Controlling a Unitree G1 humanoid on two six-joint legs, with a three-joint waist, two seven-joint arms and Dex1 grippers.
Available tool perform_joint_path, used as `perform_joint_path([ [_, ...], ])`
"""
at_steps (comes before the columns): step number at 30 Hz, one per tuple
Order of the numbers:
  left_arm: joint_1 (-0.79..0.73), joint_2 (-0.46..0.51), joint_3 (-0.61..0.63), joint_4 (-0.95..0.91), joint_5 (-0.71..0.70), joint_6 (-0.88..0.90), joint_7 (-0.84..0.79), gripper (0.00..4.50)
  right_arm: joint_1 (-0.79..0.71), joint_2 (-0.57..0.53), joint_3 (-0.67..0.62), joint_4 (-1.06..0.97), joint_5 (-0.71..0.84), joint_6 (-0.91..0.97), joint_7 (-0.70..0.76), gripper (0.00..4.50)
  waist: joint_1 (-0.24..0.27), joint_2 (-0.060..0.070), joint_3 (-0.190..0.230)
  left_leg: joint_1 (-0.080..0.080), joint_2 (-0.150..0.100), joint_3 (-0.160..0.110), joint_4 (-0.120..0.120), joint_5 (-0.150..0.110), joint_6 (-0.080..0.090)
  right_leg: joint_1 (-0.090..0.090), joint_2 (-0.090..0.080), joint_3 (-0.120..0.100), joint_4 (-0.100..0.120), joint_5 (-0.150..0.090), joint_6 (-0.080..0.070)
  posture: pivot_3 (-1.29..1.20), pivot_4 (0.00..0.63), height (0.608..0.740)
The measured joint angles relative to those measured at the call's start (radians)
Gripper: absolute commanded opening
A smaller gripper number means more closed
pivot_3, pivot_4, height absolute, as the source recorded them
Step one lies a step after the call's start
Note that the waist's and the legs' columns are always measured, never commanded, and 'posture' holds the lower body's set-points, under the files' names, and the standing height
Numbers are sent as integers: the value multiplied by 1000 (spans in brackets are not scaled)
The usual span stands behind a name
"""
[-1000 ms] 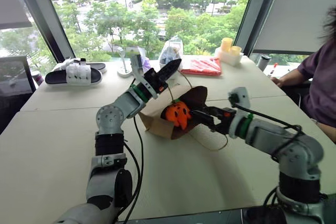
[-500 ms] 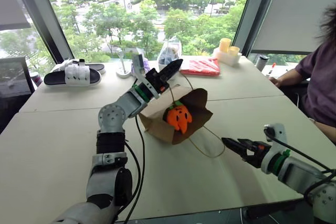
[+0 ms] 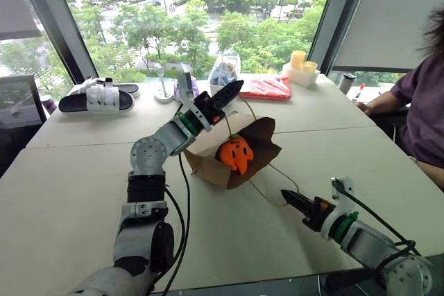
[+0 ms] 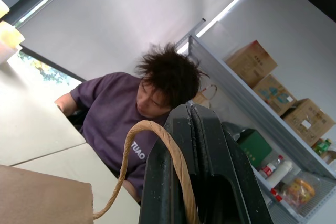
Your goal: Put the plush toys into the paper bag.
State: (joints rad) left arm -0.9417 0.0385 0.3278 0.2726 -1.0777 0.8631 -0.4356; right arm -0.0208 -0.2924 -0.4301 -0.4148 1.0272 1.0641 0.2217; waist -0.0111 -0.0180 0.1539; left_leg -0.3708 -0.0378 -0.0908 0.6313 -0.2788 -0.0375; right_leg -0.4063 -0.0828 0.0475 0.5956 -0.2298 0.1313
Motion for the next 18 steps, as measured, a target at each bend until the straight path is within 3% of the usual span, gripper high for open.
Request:
perform_joint_path([
  [6, 1, 44, -49, -6, 43, -1, -74, 0, -35, -18, -29, -33, 204, -15, -20, 25, -1, 0, 0, 0, 0, 0, 0, 0, 0, 0, 0, 0, 0, 0, 0, 0, 150, 740],
  [12, -26, 91, -67, 0, 66, -14, -125, 0, -148, -135, -89, -61, 519, -117, -71, 25, 0, 0, 0, -1, 0, -1, 0, 0, 0, 0, 0, 0, 0, 0, 0, 0, 150, 740],
  [18, -122, 121, -53, 106, 118, -72, -129, 0, -290, -211, -79, 12, 605, -205, -109, 25, -1, 0, 0, 1, 0, 0, 0, 0, 0, 2, 0, 0, 0, 0, 0, 0, 150, 740],
])
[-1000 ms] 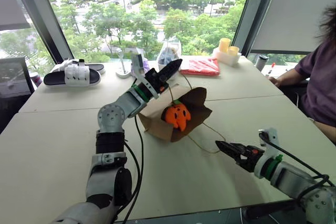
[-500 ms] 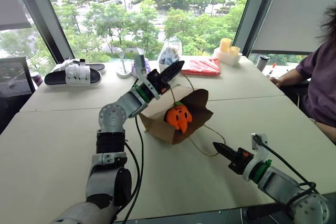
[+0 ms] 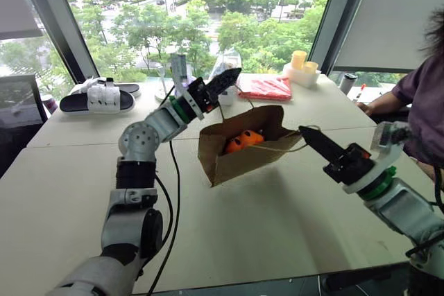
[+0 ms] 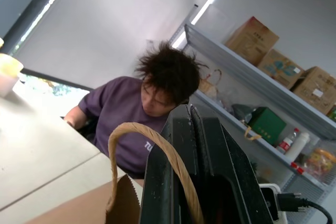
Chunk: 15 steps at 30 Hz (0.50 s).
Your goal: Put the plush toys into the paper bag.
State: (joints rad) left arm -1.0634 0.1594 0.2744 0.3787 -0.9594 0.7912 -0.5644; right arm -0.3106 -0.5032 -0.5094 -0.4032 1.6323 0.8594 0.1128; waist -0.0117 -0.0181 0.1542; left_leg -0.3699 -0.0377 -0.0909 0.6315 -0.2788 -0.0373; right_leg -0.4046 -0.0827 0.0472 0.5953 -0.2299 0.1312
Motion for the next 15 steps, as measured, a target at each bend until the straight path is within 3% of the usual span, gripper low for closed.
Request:
perform_joint_path([
  [8, 12, -63, -32, 65, 103, -34, 25, 0, -30, -8, 82, 95, -87, -45, -18, 25, 1, 0, 0, -3, 0, 0, 0, 0, 1, -2, 0, 0, 0, 0, 0, 0, 150, 740],
  [10, 24, -82, -26, 65, 102, -32, 36, 538, -26, -7, 104, 95, -111, -51, -8, 575, 0, 0, 0, -3, 0, 0, 0, 0, 1, -2, 0, 0, 0, 0, 0, 0, 150, 740],
  [15, 58, -99, -6, 78, 100, -15, 63, 2643, -3, -4, 109, 95, -138, -73, 6, 2778, -1, 0, 0, -2, 0, 0, 0, 0, 1, -3, 0, 0, 1, 0, 0, 0, 150, 740],
])
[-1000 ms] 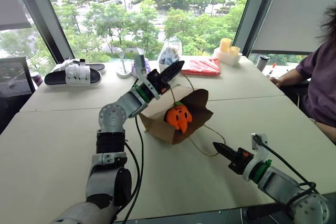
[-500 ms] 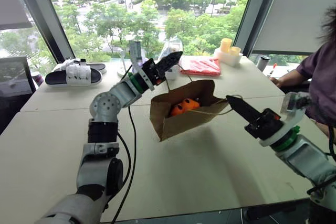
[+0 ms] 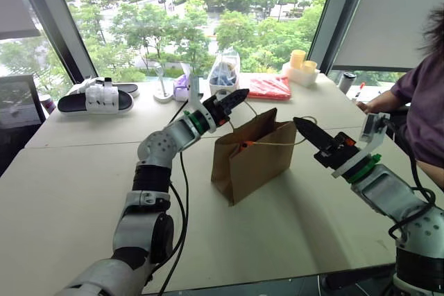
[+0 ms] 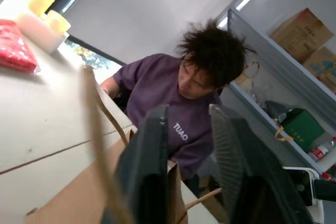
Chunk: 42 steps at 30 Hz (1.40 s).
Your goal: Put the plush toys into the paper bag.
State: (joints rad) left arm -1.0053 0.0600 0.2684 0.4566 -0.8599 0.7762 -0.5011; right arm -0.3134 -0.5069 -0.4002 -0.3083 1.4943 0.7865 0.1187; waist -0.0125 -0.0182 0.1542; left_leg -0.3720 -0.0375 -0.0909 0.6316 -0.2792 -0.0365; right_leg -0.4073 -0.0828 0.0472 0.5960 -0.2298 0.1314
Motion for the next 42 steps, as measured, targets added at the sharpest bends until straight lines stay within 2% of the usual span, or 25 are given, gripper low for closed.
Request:
perform_joint_path([
  [3, 0, 1, 26, 0, -5, 1, 5, 3961, 18, 0, 0, -5, 1, -2, 7, 4203, 1, 0, 0, 0, 0, 0, 0, 0, 0, 0, 0, 0, 0, 0, 0, 0, 150, 740],
  [4, 0, 3, 31, 0, -4, 1, 4, 4417, 23, 0, 0, -5, 1, -6, 7, 4500, 1, 0, 0, 0, 0, 0, 0, 0, 0, 0, 0, 0, 0, 0, 0, 0, 150, 740],
  [9, 2, 59, 23, 0, -3, 18, -67, 4469, 63, -17, -19, -57, 46, -16, 26, 4500, 1, 0, 0, 0, 0, 0, 0, 0, 0, 0, 0, 0, 0, 0, 0, 0, 150, 740],
  [17, 61, 206, 85, -45, -71, 132, -157, 4469, 253, -71, -110, -172, 176, -16, 112, 4500, -1, 0, 0, 1, 1, 0, -1, 0, 0, 1, 0, 0, 0, 0, 0, 0, 150, 740],
  [19, 100, 240, 102, -76, -91, 159, -174, 4469, 301, -97, -104, -191, 172, -3, 128, 4500, -4, 0, 0, 1, 1, 0, -1, 0, 0, 0, 0, 0, 0, 0, 0, 0, 150, 740],
  [22, 164, 288, 115, -131, -118, 203, -200, 4469, 332, -124, -29, -214, 118, 24, 138, 4500, -3, 0, 0, 2, 1, 0, 0, 0, 0, 1, 1, 0, 1, 0, 0, 0, 150, 740],
  [26, 212, 326, 116, -192, -131, 219, -213, 4500, 291, -116, 69, -212, 38, 22, 133, 3280, 2, 0, 0, 2, 1, 0, 1, 0, 0, 2, 0, 0, 1, 0, 0, 0, 150, 740],
  [32, 228, 297, 84, -216, -101, 180, -186, 4500, 209, -97, 175, -143, -64, 23, 180, 343, 5, -1, -1, 1, 0, 0, 1, 0, 0, 2, 0, 0, 0, 0, 0, 0, 150, 740],
  [37, 227, 295, -46, -219, 61, 44, -198, 4500, 179, -98, 190, -98, -123, 23, 209, 343, 3, -1, -1, 1, 0, 0, 0, 0, 0, 1, 0, 0, 0, 0, 0, 0, 150, 740],
  [42, 225, 290, -58, -207, 106, -20, -212, 4500, 184, -90, 190, -95, -153, 23, 221, 343, 1, -1, -1, 1, 1, 0, 0, 0, 0, 1, 0, 0, 0, 0, 0, 0, 150, 740],
])
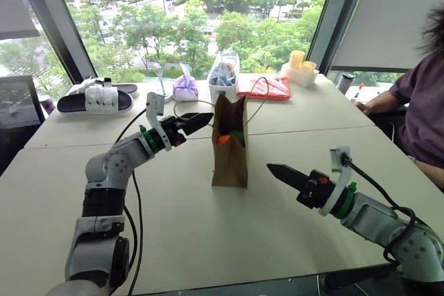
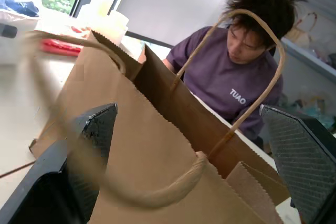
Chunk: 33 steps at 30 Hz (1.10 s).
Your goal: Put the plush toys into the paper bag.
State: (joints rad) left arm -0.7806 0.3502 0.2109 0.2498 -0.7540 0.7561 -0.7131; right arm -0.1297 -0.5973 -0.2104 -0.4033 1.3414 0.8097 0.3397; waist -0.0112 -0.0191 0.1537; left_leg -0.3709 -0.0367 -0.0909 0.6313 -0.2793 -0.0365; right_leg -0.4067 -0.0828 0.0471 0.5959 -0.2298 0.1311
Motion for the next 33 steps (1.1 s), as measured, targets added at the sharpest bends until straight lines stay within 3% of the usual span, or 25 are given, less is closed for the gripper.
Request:
perform_joint_path([
  [6, 77, 53, 9, -61, -64, 93, -53, 4500, 7, 21, 3, -1, -48, -7, -3, 343, -5, 0, 0, 0, 0, 0, 0, 0, 0, 0, 0, 0, 1, 0, 0, 0, 150, 740],
  [11, 205, 112, 66, -159, -94, 137, -33, 4500, -84, 35, 8, 97, -171, -36, -19, 163, -3, 0, 0, 1, 1, 0, 1, 0, 0, 0, 0, 0, 1, 0, 0, 0, 150, 740],
  [17, 334, 79, 92, -379, -121, 148, 71, 4500, -182, 50, 55, 209, -287, -50, 34, 163, 3, 0, 0, -1, 0, 0, 1, 0, 0, 0, -1, 0, 0, 0, 0, 0, 150, 740],
  [23, 436, -14, -33, -618, -95, 131, 201, 4500, -295, 89, 110, 275, -351, -19, 101, 163, 0, 0, 0, 0, 0, 0, 0, 0, 0, 0, -1, 0, 0, 0, 0, 0, 150, 740],
  [33, 421, -41, -247, -647, 121, 13, 274, 4500, -366, 181, 170, 296, -391, 33, 160, 163, 1, 0, 0, 0, 0, 1, 1, 0, 0, 0, 0, 0, 0, 1, -1, 0, 150, 740],
])
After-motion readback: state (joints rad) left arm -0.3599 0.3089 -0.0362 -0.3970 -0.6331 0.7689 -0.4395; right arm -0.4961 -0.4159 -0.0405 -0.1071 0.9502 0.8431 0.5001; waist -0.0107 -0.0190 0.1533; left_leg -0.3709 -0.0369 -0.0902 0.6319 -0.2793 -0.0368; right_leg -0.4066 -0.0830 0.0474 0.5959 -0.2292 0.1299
